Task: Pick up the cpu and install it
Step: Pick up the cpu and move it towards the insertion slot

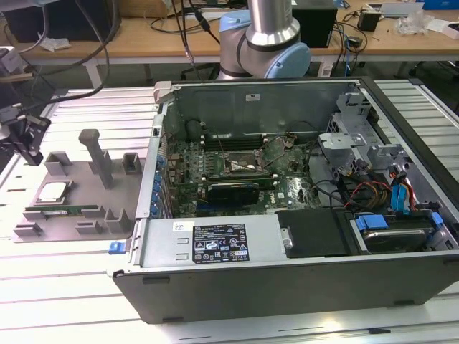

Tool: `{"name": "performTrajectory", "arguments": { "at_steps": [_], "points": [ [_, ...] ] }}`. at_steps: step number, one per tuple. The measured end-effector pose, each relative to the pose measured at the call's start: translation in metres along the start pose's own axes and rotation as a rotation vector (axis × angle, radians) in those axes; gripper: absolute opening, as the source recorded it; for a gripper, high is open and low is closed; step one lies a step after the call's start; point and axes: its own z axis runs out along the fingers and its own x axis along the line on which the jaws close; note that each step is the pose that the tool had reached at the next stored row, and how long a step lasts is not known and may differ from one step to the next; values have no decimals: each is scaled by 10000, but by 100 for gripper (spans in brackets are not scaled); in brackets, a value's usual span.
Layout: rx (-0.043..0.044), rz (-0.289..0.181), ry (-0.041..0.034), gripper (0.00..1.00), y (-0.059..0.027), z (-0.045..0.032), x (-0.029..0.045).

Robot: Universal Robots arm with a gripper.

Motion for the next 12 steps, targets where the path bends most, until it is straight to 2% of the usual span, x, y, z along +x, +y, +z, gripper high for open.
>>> {"name": "performTrajectory", "arguments": {
  "at_steps": [6,12],
  "points": [
    [0,0,-1,11,-6,107,14],
    [0,-1,0,11,-14,282,24]
  ]
}}
